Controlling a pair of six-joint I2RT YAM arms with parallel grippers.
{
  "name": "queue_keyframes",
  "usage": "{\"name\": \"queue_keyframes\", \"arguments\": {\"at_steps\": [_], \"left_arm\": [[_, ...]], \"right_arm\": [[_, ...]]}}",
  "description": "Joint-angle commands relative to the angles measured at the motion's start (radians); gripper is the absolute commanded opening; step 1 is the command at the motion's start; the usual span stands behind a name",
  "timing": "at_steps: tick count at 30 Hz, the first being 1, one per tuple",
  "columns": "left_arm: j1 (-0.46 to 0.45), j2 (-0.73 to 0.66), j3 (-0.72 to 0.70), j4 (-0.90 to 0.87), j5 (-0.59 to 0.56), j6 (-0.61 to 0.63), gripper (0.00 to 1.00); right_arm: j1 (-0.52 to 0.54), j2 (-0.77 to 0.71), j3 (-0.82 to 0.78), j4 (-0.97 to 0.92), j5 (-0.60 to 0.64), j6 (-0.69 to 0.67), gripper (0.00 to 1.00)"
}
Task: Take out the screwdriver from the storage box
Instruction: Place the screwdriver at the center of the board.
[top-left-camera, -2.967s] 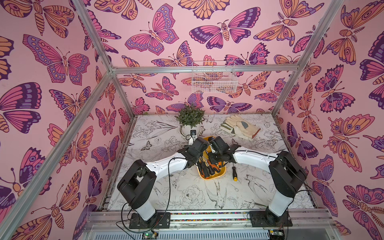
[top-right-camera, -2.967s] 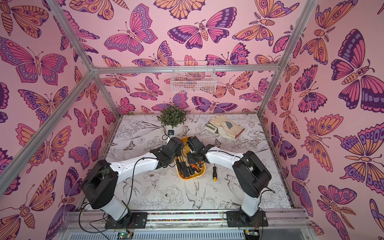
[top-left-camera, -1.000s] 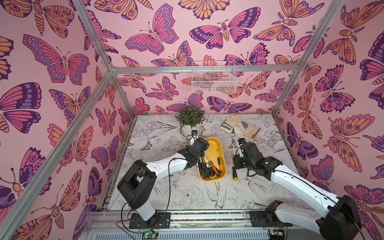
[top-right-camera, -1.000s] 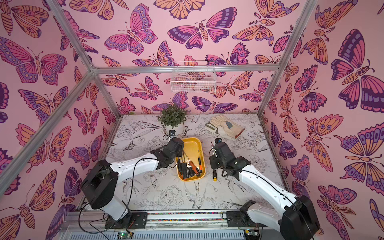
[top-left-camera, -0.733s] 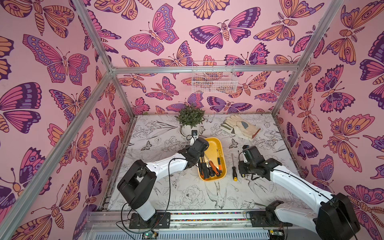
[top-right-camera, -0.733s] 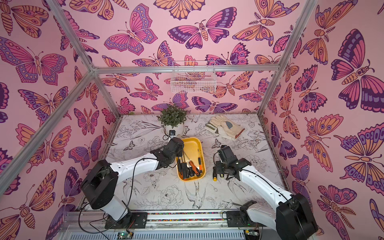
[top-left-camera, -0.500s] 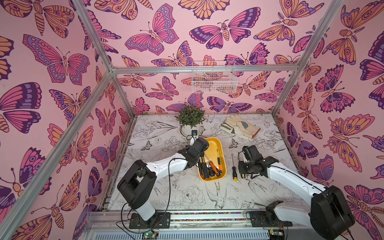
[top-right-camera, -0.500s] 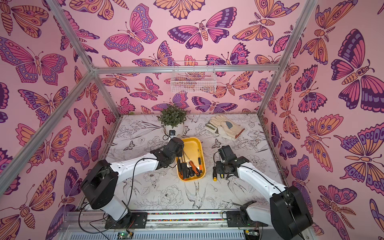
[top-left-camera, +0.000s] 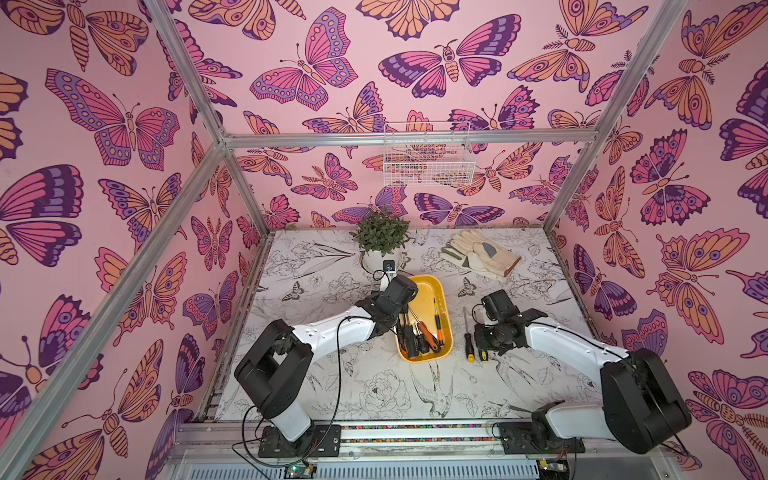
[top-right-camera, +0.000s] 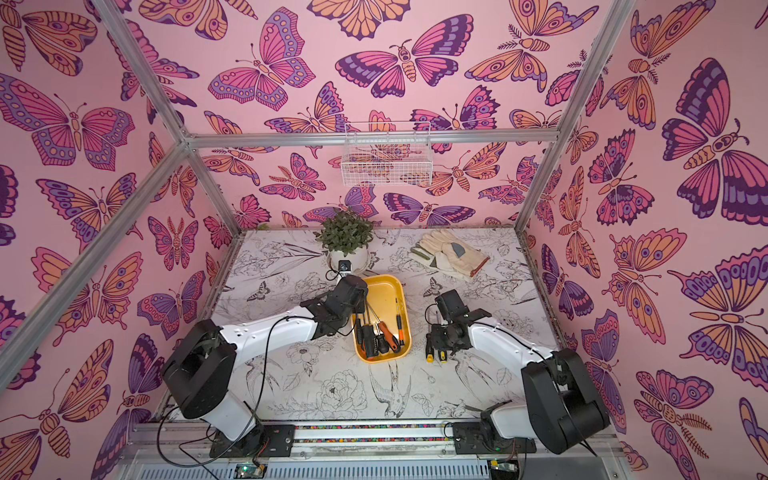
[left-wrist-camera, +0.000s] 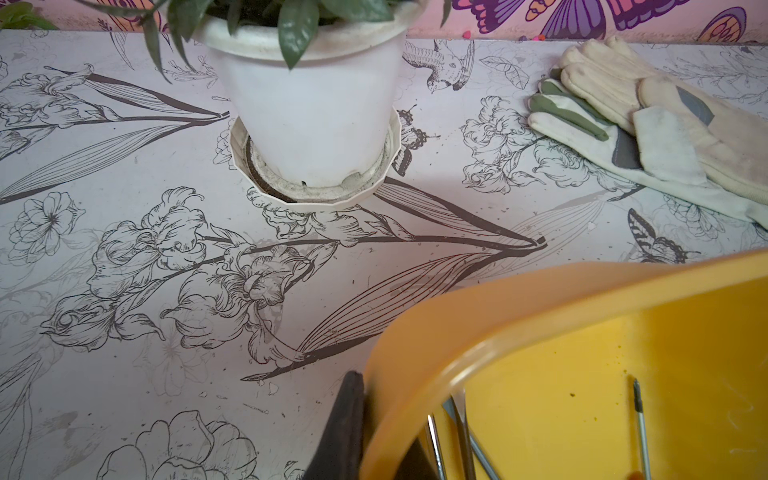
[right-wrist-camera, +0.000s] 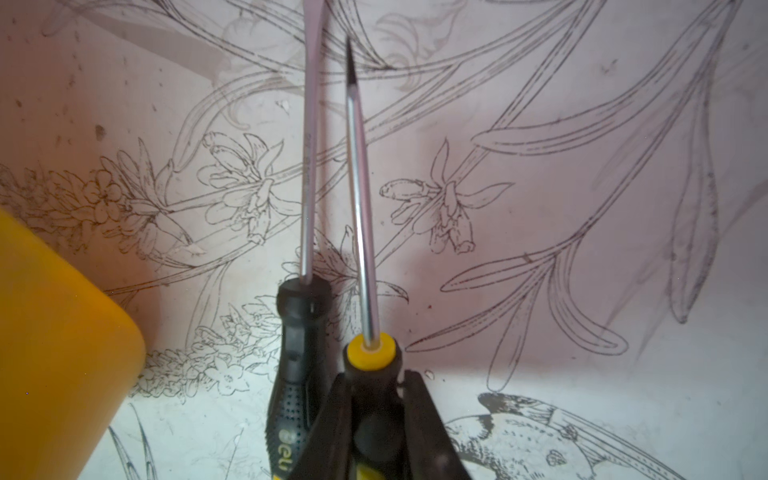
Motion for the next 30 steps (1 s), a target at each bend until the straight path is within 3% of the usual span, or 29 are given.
{"name": "queue_keyframes", "arguments": {"at_steps": [1, 23, 30], "left_arm": [[-0.002, -0.034, -0.013, 0.048, -0.001, 0.001, 0.0], [-0.001, -0.033, -0.015, 0.049, -0.002, 0.0, 0.0], [-0.001, -0.045, -0.028, 0.054, -0.008, -0.008, 0.0]], "right_arm": [[-0.011, 0.023, 0.04, 0.015, -0.025, 0.002, 0.0], [-0.037, 0.1, 0.067, 0.03, -0.062, -0.001, 0.0], [-0.038, 0.102, 0.064, 0.028, -0.06, 0.005, 0.14]]}}
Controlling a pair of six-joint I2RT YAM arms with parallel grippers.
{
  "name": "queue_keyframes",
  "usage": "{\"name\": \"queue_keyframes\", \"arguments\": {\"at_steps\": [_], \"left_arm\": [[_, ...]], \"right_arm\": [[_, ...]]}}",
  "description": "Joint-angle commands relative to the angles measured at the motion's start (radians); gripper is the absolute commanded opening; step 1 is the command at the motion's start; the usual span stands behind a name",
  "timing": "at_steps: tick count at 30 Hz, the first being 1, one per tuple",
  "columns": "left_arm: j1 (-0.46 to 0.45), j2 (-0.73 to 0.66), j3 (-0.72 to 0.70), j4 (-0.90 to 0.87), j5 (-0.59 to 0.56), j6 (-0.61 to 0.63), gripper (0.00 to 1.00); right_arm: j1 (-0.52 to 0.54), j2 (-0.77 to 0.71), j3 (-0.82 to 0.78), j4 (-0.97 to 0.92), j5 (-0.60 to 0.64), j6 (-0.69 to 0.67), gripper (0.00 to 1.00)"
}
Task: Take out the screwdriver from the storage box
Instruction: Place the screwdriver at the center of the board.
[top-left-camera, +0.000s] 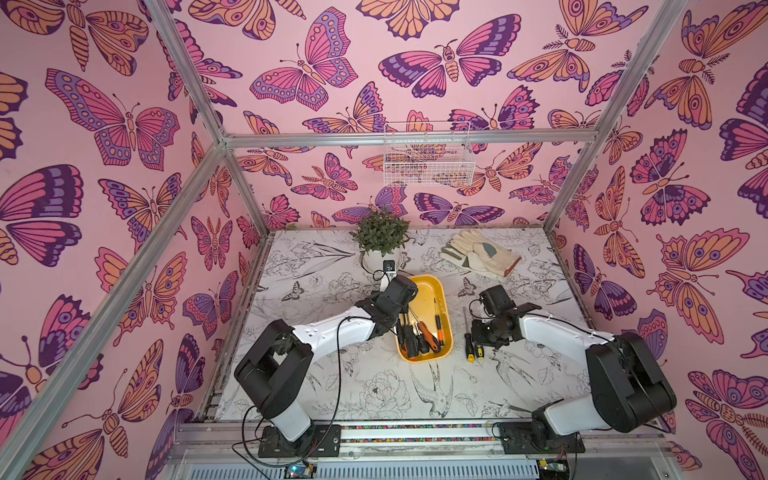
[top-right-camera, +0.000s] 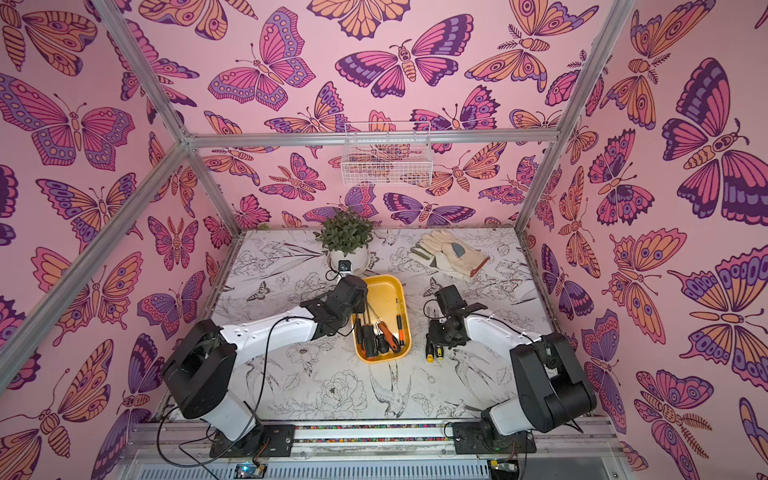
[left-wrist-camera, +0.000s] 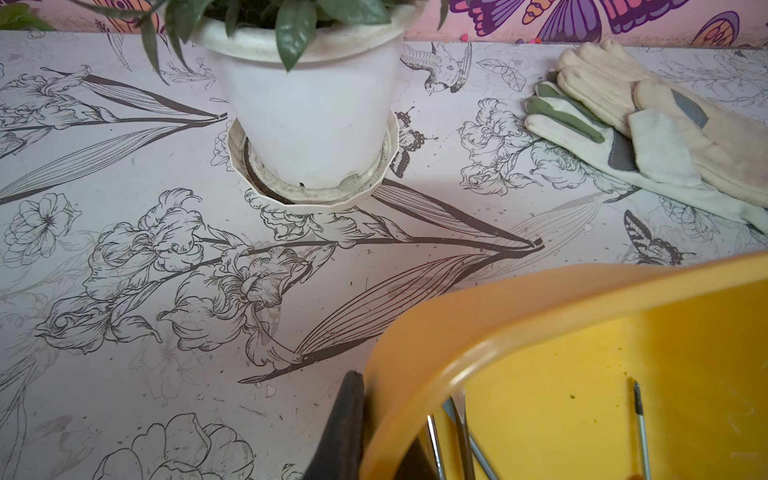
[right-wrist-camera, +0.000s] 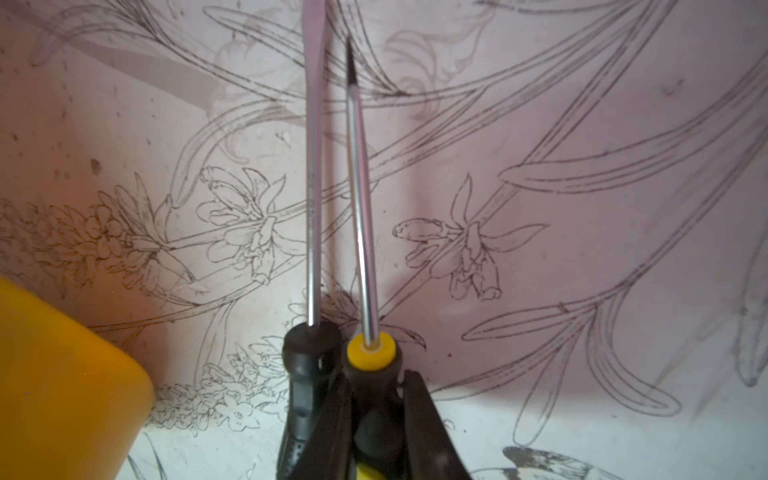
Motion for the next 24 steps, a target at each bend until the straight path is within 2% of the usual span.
{"name": "queue_keyframes", "arguments": {"at_steps": [1, 5, 10, 17, 24], "left_arm": [[-0.001, -0.042, -0.02, 0.04, -0.011, -0.009, 0.0], [0.001, -0.039, -0.017, 0.044, -0.004, -0.004, 0.0], [0.0, -0.035, -0.014, 0.044, -0.001, 0.001, 0.0], [-0.001, -0.027, -0.008, 0.042, 0.001, 0.001, 0.0], [-0.002, -0.028, -0.007, 0.042, 0.001, 0.006, 0.0]], "right_arm": [[-0.007, 0.007, 0.021, -0.003, -0.006, 0.009, 0.17], [-0.008, 0.008, 0.021, -0.003, -0.004, 0.009, 0.25], [-0.008, 0.004, 0.018, 0.0, 0.0, 0.012, 0.29], [-0.01, -0.016, 0.008, 0.007, 0.001, 0.01, 0.41], [-0.011, -0.026, 0.006, 0.007, 0.003, 0.01, 0.44]]}}
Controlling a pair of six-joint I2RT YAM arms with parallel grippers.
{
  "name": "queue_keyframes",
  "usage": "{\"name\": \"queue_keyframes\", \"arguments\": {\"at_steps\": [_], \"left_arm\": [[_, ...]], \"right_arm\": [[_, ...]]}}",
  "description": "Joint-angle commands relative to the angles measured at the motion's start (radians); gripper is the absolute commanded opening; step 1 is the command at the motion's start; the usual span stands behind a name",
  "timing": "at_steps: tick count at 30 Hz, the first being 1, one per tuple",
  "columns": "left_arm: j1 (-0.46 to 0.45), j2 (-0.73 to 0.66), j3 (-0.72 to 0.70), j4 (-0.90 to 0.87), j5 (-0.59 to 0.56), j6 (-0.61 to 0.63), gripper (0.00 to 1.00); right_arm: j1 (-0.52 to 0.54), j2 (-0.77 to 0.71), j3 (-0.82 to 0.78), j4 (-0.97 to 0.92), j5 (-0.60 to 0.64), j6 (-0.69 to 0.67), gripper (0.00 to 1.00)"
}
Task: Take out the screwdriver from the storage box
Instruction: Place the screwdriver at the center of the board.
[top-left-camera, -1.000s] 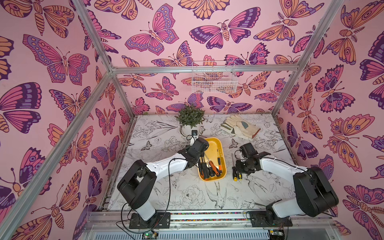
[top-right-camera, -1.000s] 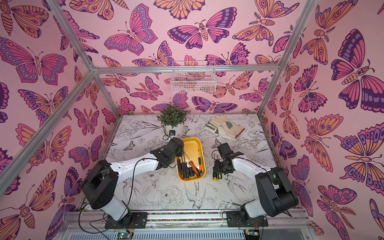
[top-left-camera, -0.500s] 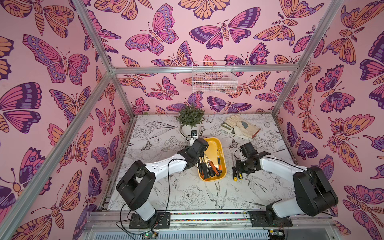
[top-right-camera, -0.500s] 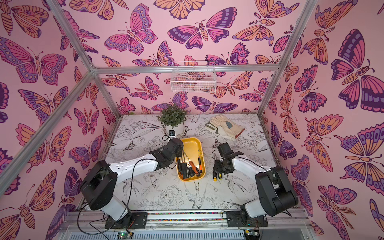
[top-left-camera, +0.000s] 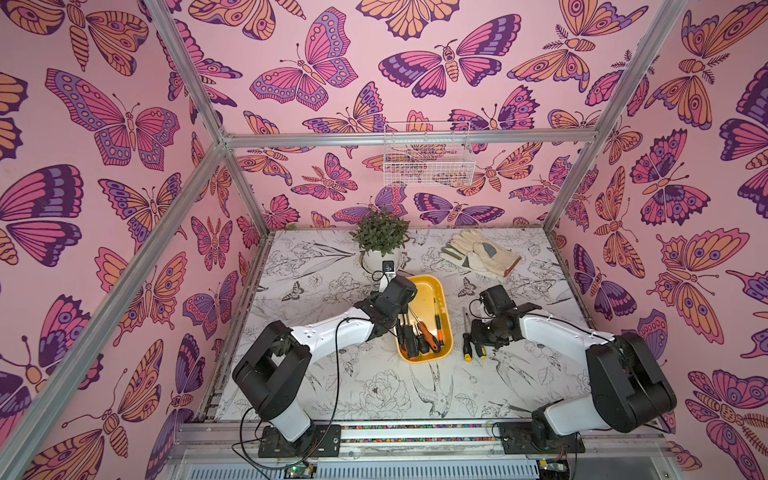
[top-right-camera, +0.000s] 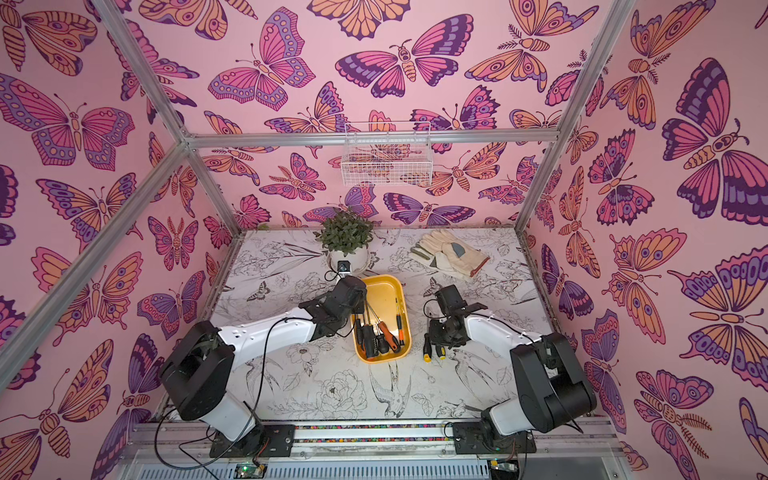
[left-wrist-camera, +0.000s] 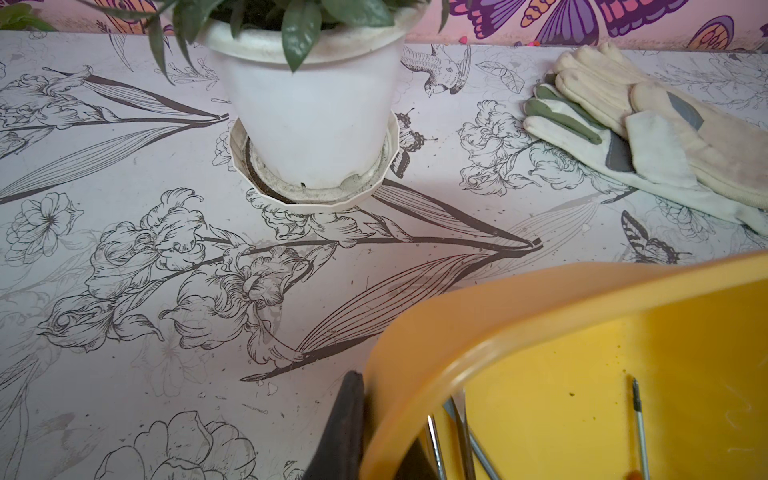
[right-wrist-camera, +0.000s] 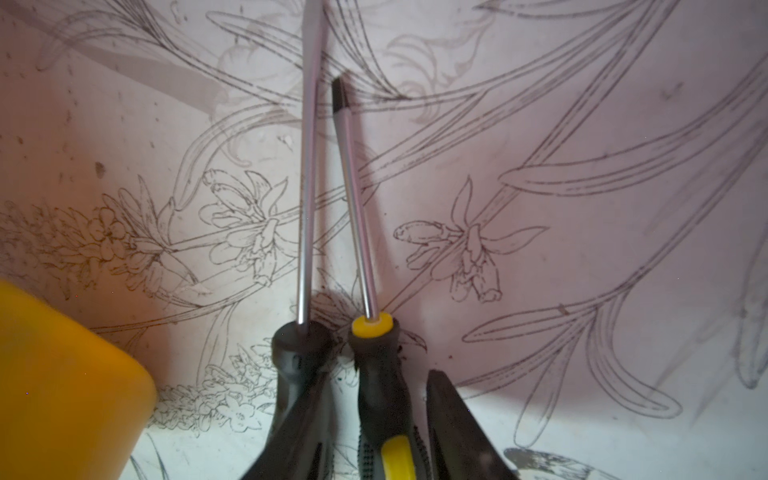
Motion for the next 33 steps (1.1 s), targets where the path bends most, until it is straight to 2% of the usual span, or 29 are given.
{"name": "queue_keyframes", "arguments": {"at_steps": [1, 10, 18, 33], "left_arm": [[-0.002, -0.018, 0.003, 0.038, 0.0, 0.01, 0.0], [-0.002, -0.017, 0.014, 0.022, -0.004, 0.026, 0.0], [-0.003, 0.012, 0.08, -0.058, -0.004, 0.038, 0.0], [-0.01, 0.066, 0.151, -0.123, -0.022, 0.067, 0.0]], "right_arm": [[-0.009, -0.034, 0.002, 0.005, 0.006, 0.012, 0.45], [-0.011, -0.113, -0.039, 0.025, 0.005, 0.016, 0.54], [-0.019, -0.177, -0.072, 0.046, -0.028, 0.005, 0.56], [-0.041, -0.19, -0.087, 0.068, -0.069, 0.001, 0.65]]}}
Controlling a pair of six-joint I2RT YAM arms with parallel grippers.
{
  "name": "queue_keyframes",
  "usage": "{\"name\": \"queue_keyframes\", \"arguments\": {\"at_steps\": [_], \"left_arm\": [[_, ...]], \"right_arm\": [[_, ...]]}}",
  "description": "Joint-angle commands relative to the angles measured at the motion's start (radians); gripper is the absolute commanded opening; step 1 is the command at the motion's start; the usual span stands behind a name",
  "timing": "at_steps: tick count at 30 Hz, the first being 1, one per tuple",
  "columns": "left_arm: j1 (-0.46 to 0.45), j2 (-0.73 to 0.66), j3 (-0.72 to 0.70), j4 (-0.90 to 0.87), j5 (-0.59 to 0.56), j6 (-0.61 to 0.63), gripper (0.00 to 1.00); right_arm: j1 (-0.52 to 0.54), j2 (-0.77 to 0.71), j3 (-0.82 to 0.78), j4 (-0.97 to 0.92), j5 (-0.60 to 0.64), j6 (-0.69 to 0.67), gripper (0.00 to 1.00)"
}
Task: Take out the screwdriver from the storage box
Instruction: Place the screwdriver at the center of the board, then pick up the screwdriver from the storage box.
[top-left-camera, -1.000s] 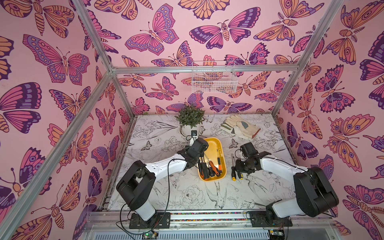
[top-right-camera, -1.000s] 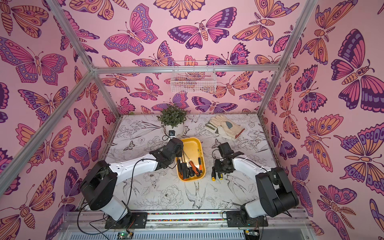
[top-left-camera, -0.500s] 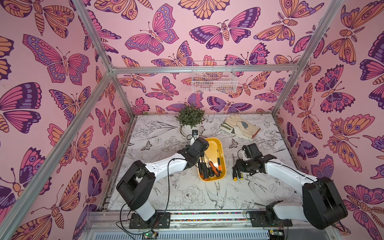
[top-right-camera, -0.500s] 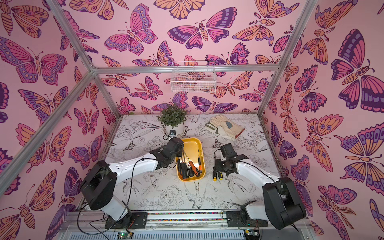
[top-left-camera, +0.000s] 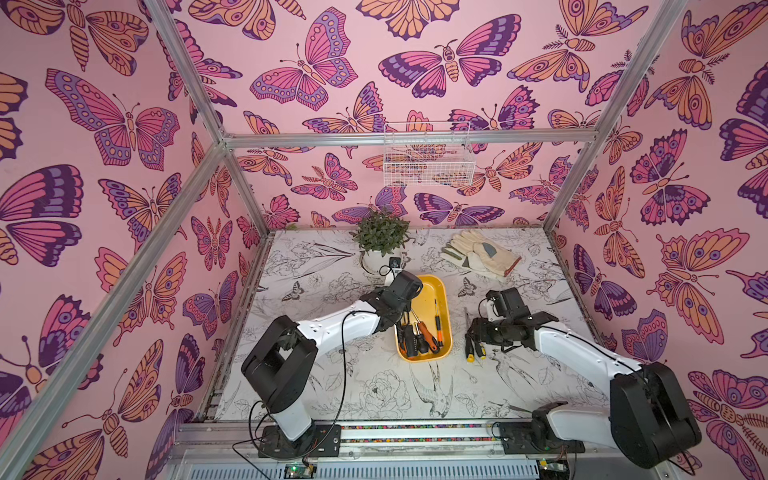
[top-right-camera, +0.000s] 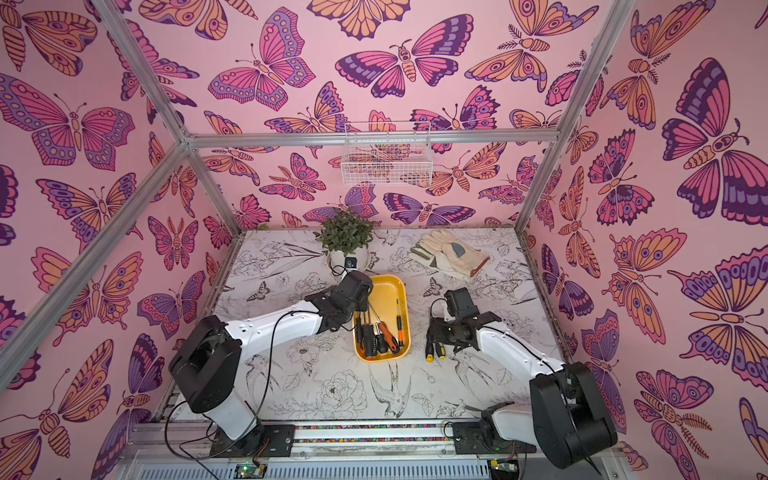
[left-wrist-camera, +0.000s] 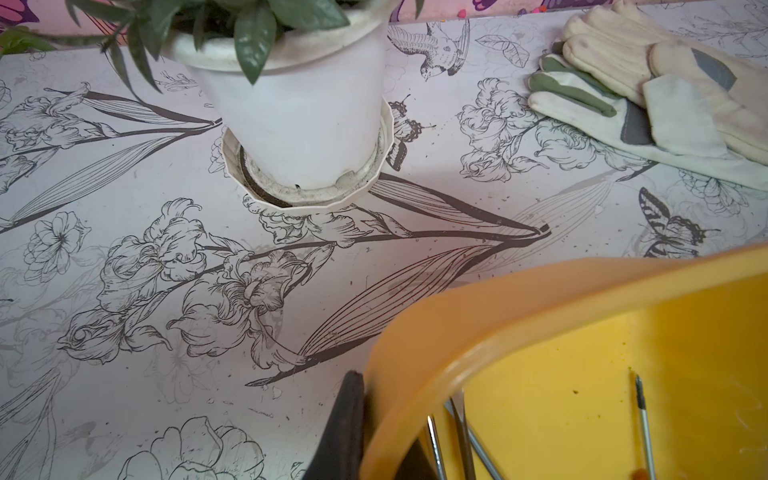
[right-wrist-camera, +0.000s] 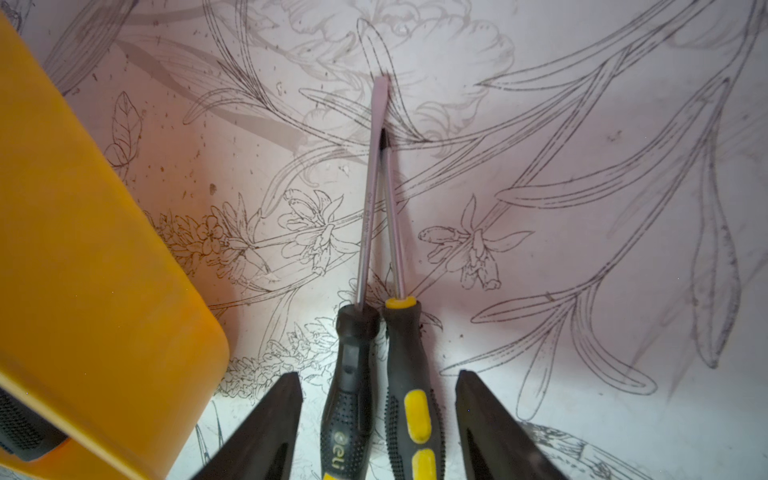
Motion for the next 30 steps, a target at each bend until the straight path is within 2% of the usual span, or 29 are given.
{"name": "queue_keyframes", "arguments": {"at_steps": [1, 9, 14, 22, 26, 30], "left_arm": [[-0.004, 0.005, 0.034, -0.009, -0.024, 0.015, 0.0], [-0.003, 0.006, 0.02, -0.007, -0.024, 0.004, 0.0], [-0.002, 0.019, 0.026, -0.004, -0.022, -0.01, 0.0], [0.002, 0.01, 0.003, 0.044, -0.005, -0.006, 0.0], [0.007, -0.035, -0.044, 0.084, -0.008, -0.01, 0.0], [0.009, -0.088, -0.085, 0.118, -0.011, -0.018, 0.0]], "right_arm": [[-0.009, -0.012, -0.009, 0.004, -0.012, 0.0, 0.65], [-0.009, -0.003, -0.005, 0.002, -0.009, 0.001, 0.71], [-0.009, -0.009, -0.002, -0.008, 0.0, 0.001, 0.8], [-0.004, -0.106, 0.022, -0.084, -0.001, 0.001, 0.82], [0.044, -0.179, 0.043, -0.141, 0.027, 0.026, 0.81], [0.143, -0.22, 0.077, -0.164, 0.072, 0.073, 0.81]]}}
